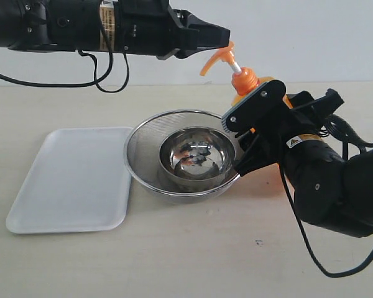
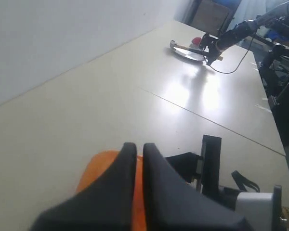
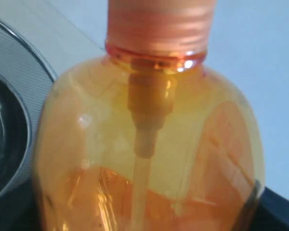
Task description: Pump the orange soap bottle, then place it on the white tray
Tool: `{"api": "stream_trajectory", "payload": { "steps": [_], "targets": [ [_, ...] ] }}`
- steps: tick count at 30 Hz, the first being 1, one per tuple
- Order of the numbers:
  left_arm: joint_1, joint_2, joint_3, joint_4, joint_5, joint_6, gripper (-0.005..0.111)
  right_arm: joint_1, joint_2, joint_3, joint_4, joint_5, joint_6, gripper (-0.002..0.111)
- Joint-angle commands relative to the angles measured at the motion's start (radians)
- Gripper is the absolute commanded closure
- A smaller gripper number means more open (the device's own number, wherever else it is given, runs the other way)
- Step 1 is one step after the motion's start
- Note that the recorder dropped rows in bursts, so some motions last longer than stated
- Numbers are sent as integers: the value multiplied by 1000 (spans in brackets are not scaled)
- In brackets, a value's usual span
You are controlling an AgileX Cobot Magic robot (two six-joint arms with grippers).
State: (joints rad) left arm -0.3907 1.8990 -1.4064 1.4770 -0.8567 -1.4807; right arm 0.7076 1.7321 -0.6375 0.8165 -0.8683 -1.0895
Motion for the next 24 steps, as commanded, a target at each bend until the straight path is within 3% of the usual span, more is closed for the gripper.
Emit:
{"api": "stream_trajectory", "payload": {
  "steps": [1, 24],
  "targets": [
    [-16, -3, -6, 7, 19, -9, 102, 0, -16, -4, -41, -83, -14, 108],
    [-16, -3, -2, 91, 40, -34, 102, 0, -16, -4, -45, -85, -16, 108]
  ]
}}
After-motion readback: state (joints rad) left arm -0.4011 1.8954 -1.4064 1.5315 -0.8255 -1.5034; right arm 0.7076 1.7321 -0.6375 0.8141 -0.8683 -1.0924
